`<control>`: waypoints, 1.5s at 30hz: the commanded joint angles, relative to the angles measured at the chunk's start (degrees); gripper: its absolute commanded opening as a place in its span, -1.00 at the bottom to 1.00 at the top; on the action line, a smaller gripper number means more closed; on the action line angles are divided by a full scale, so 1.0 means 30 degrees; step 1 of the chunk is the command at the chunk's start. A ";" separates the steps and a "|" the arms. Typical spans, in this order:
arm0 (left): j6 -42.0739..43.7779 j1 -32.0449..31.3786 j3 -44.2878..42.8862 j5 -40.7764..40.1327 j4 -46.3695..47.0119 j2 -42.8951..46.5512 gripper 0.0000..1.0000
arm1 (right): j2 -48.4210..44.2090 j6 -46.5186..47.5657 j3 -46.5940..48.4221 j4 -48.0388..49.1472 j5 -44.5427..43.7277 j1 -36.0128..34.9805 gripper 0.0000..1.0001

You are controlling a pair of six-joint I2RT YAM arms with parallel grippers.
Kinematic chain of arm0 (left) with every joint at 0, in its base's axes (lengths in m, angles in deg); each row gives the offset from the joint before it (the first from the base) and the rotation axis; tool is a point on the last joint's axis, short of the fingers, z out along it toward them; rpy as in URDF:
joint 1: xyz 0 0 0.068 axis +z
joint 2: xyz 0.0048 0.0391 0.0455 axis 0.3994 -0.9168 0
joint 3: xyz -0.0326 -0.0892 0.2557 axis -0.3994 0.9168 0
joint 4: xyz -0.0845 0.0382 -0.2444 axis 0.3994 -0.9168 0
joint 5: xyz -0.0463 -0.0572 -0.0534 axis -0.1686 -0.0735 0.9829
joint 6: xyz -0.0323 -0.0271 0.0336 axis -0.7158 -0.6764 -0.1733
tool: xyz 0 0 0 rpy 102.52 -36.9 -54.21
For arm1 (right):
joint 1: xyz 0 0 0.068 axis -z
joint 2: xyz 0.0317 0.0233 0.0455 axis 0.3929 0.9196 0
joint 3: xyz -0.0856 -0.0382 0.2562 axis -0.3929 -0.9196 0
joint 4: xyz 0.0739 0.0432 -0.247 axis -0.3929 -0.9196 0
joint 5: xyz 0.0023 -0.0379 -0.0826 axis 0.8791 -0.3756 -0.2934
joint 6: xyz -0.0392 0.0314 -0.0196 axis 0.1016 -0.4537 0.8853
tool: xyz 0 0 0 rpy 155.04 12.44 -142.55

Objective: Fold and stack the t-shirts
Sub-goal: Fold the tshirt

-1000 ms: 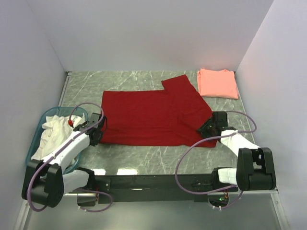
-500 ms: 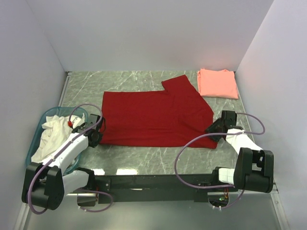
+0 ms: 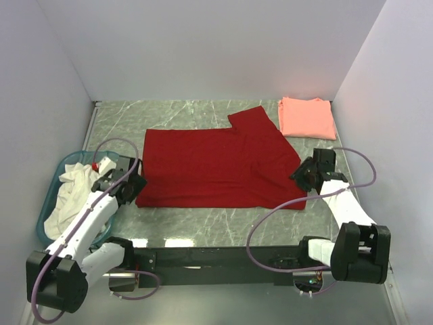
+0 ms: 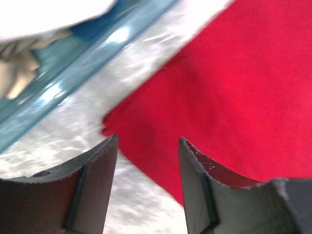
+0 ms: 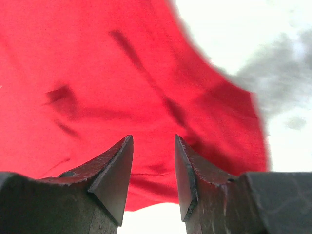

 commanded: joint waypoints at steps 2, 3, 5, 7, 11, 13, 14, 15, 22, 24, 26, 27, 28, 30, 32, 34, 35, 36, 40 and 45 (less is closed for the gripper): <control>0.1177 0.0091 -0.2760 0.0586 0.0763 -0.0426 0.16 | 0.0338 0.0295 0.2495 0.0220 0.0124 -0.1658 -0.07; 0.1265 0.0091 -0.3374 0.0499 0.0765 -0.0955 0.17 | 0.0631 0.0353 0.2992 0.0336 0.0124 -0.2184 -0.07; 0.1382 0.0091 -0.5745 0.0149 0.0736 -0.2272 0.16 | 0.1801 0.0617 0.4544 0.0805 0.0182 -0.2977 -0.08; 0.1646 0.0149 -0.8343 -0.0552 0.0765 -0.4672 0.16 | 0.3353 0.0996 0.6325 0.1475 0.0444 -0.3360 -0.08; 0.2377 0.0703 -1.2777 -0.1405 0.0764 -0.9792 0.11 | 0.6779 0.1700 0.9991 0.1920 0.0797 -0.3595 -0.10; 0.3108 0.1085 -1.4793 -0.1465 0.1405 -1.1266 0.06 | 0.8831 0.1993 1.2182 0.1802 0.0798 -0.3653 -0.14; 0.3343 0.1551 -1.5386 -0.1262 0.1613 -1.2723 0.05 | 0.9417 0.2082 1.2834 0.1831 0.0682 -0.3683 -0.15; 0.3868 0.1788 -1.6030 -0.1115 0.1818 -1.3463 0.05 | 1.0380 0.2111 1.3450 0.1803 0.0622 -0.3683 -0.15; 0.5805 0.2786 -2.2032 -0.0381 0.2317 -1.9909 -0.02 | 1.4575 0.3514 1.8837 0.1744 0.0447 -0.3713 -0.15; 0.6243 0.2816 -2.3353 -0.0264 0.2551 -2.1522 -0.02 | 1.5656 0.3868 1.9692 0.1773 0.0184 -0.3712 -0.16; 0.6567 0.2816 -2.4119 -0.0147 0.2698 -2.2489 -0.03 | 1.6421 0.4424 2.1039 0.1570 -0.0051 -0.3683 -0.15; 0.6655 0.2845 -2.4906 -0.0146 0.2554 -2.3422 -0.04 | 1.7150 0.4832 2.1972 0.1423 -0.0139 -0.3712 -0.15; 0.6714 0.2845 -2.5262 -0.0088 0.2494 -2.3837 -0.05 | 1.7534 0.5039 2.2503 0.1161 -0.0198 -0.3712 -0.15; 0.6715 0.2816 -2.5877 -0.0059 0.2348 -2.4835 -0.05 | 1.8702 0.5362 2.3587 0.0721 -0.0344 -0.3713 -0.15; 0.6744 0.2816 -2.5968 -0.0146 0.2522 -2.5391 -0.07 | 1.9293 0.5685 2.4732 0.0485 -0.0520 -0.3712 -0.15; 0.6861 0.2816 -2.5968 -0.0118 0.2845 -2.5685 -0.08 | 1.9909 0.5832 2.5378 0.0542 -0.0521 -0.3712 -0.15; 0.6890 0.2816 -2.6026 -0.0088 0.2845 -2.6006 -0.07 | 2.0056 0.5890 2.5525 0.0601 -0.0521 -0.3712 -0.15; 0.6920 0.2816 -2.6230 -0.0059 0.2816 -2.6212 -0.07 | 2.0377 0.5920 2.5758 0.0659 -0.0492 -0.3712 -0.15; 0.7066 0.2816 -2.6524 0.0147 0.2904 -2.6916 -0.10 | 2.1227 0.5950 2.6635 0.0573 -0.0403 -0.3712 -0.15; 0.7038 0.2816 -2.6700 -0.0351 0.2378 -2.7503 -0.21 | 2.2633 0.6038 2.8596 -0.0218 -0.0608 -0.3683 -0.14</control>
